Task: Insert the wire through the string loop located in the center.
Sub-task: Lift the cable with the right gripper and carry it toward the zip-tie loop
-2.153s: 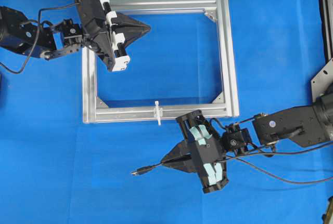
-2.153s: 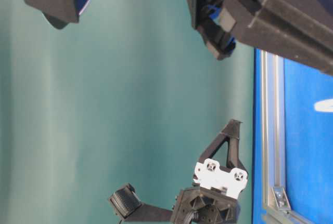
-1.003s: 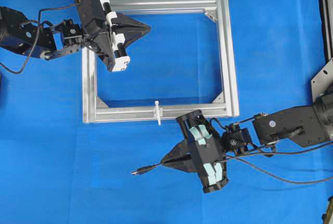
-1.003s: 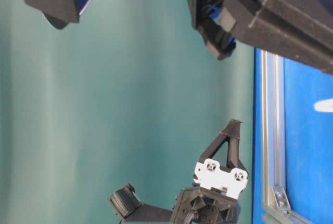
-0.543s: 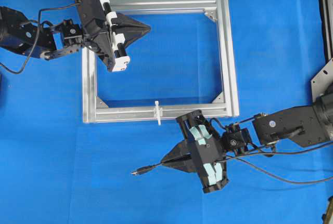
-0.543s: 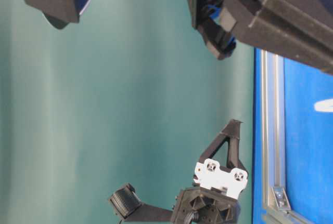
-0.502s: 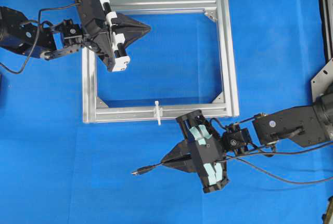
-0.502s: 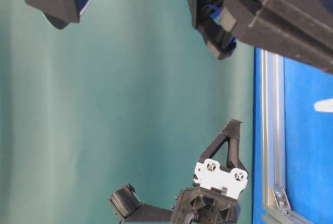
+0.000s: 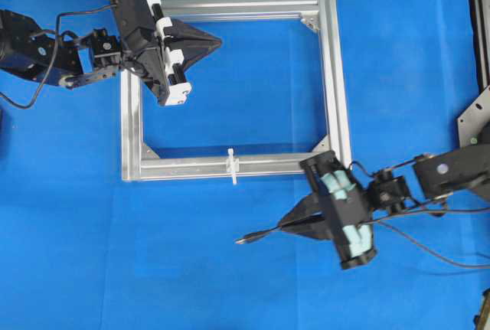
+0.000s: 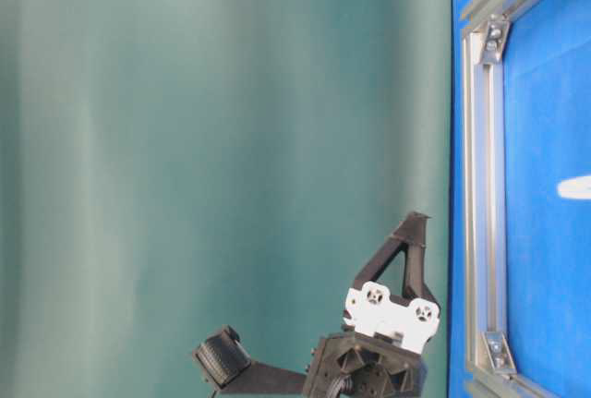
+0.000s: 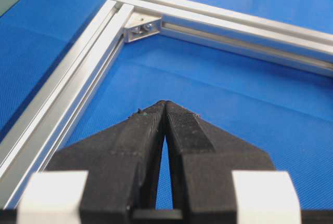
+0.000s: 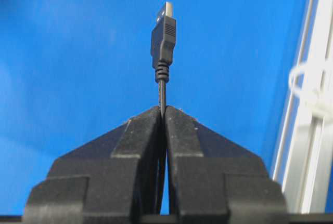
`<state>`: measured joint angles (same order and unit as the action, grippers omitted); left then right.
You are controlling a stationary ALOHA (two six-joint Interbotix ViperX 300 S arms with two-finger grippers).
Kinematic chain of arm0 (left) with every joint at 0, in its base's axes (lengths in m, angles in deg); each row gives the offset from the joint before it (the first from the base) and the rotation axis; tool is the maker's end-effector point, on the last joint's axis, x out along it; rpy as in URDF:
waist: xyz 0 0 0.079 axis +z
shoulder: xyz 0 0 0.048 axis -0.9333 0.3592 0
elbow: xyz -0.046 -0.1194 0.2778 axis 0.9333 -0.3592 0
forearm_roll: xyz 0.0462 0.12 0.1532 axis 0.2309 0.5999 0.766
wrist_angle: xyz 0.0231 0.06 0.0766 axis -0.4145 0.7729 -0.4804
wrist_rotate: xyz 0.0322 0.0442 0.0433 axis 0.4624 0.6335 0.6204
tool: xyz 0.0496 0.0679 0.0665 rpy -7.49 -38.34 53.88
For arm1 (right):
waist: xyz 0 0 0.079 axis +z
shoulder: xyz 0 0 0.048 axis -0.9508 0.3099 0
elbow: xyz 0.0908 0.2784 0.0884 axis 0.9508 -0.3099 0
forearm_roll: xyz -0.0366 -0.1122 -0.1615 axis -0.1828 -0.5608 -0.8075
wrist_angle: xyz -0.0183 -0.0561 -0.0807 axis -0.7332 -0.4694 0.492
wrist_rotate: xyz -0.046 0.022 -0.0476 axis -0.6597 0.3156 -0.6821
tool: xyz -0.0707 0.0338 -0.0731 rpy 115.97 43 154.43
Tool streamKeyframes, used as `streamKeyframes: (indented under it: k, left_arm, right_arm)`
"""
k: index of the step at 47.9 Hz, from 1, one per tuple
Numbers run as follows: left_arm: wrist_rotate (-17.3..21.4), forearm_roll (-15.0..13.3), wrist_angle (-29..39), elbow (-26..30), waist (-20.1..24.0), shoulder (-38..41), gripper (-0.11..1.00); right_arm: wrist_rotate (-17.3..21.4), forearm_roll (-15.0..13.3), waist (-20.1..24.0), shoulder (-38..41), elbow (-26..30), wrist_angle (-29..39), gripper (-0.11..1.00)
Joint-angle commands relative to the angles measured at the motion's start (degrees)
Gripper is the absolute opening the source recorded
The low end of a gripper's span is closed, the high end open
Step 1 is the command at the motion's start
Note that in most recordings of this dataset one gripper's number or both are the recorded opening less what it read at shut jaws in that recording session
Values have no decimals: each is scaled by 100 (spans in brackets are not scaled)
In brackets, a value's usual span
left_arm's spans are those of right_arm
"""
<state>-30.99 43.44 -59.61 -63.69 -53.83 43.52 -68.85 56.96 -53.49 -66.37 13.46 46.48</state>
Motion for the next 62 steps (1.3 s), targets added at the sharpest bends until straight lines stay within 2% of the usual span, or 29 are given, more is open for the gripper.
streamKeyframes:
  k: [1,20,49,62]
  left_arm:
    - [0,18,-26,62,-18,-185,0]
    - [0,18,-26,44,-97,-185,0]
    - [0,18,-26,35,-158,-185,0]
    - [0,18,-26,44,-176,-185,0]
  right_arm:
    - [9,18,18,-220,-62,-44,-3]
    - [0,18,-141,-237,-105,-44,-3]
    - [-18,9,-1178,-237,-220,-18,-3]
    - [-35,0,-1336,-237,-237,-18,-3]
